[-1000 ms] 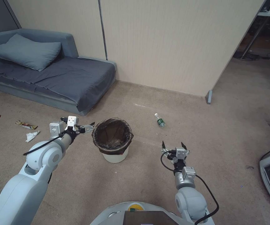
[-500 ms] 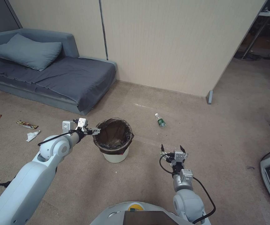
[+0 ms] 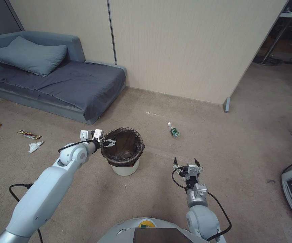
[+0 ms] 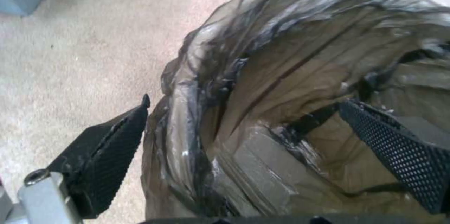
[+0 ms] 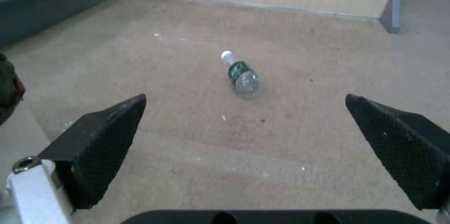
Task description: Pick up the trash bin, then pick up the garbage from the floor and place it into the trash bin.
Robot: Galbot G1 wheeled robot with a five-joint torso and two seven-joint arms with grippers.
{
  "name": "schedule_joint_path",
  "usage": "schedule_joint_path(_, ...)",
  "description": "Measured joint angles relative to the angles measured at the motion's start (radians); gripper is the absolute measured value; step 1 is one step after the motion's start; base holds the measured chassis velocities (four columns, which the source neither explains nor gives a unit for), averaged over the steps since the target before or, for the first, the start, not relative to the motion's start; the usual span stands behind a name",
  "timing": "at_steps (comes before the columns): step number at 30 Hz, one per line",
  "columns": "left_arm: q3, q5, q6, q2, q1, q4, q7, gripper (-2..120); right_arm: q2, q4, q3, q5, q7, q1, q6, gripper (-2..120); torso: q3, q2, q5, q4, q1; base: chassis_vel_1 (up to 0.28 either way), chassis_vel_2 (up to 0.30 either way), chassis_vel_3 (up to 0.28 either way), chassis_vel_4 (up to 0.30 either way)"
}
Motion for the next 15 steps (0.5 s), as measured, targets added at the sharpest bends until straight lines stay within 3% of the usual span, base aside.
schedule_joint_path(15, 0.026, -0.007, -0.002, -0.021, -0.01, 0.072, -0.041, 100, 0.004, -0.01, -0.001, -0.004, 0.001, 0.005, 0.006, 100, 0.0, 0.0, 0.0002, 0.0001, 0.0, 0.0, 0.0, 0.0, 0.0)
